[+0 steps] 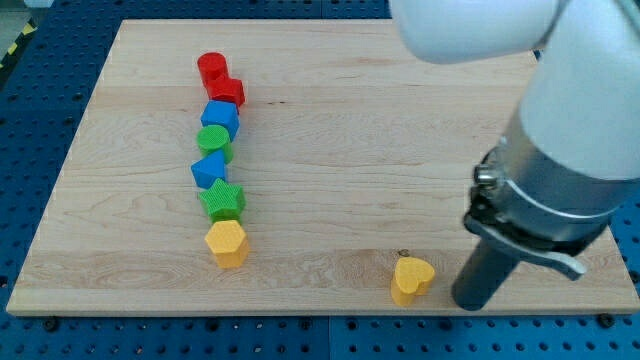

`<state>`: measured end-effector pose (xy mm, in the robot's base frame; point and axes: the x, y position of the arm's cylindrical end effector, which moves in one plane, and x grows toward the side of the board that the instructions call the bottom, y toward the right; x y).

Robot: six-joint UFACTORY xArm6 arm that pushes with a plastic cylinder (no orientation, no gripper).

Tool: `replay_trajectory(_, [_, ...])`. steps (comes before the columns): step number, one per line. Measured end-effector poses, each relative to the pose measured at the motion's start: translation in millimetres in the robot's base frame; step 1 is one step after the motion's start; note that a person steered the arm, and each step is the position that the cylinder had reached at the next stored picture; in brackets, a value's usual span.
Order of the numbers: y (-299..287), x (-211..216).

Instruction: Slide yellow heart up and left a bit

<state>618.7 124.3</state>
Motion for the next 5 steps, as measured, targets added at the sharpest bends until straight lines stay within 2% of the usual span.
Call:
replay_trajectory(4, [-65, 0])
replay_trajectory(5, [-97, 0])
